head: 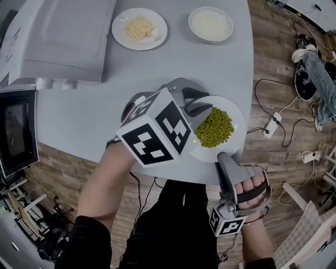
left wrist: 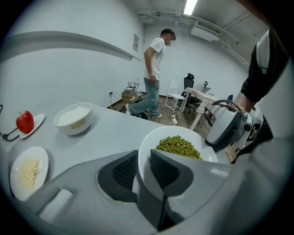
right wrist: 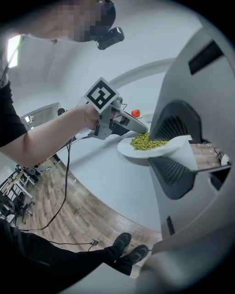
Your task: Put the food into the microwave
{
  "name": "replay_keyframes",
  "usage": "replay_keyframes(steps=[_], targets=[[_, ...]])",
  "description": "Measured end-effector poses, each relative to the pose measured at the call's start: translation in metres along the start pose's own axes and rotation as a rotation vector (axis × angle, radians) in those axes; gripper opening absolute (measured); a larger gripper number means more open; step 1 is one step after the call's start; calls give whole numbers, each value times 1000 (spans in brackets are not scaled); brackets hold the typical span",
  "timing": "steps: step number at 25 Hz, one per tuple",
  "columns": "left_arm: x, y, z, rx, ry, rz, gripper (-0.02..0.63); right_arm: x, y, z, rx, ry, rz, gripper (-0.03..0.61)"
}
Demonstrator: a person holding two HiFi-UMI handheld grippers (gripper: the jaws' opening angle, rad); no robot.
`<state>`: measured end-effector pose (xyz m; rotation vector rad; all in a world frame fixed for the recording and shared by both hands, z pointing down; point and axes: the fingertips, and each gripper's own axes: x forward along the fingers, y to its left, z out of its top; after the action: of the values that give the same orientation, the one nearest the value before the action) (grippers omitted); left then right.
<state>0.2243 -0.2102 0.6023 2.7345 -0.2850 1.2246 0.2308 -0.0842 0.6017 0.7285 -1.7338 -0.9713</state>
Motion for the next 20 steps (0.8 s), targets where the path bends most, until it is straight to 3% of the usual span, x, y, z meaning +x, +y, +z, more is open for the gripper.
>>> replay_keyframes(steps=[7, 11, 17, 20], targets=[[-1, 4, -1, -17, -7, -3, 86, 3, -5, 2, -3, 8, -25, 144], [-1, 7, 0, -21, -8, 6, 86, 7, 1, 5, -8, 11, 28, 73], [-1, 11, 2, -21, -10, 19, 83, 12, 2, 7, 49, 7, 68, 55], [-1, 13, 2, -17, -10, 25, 83, 14, 3, 9, 20, -5, 70, 34]])
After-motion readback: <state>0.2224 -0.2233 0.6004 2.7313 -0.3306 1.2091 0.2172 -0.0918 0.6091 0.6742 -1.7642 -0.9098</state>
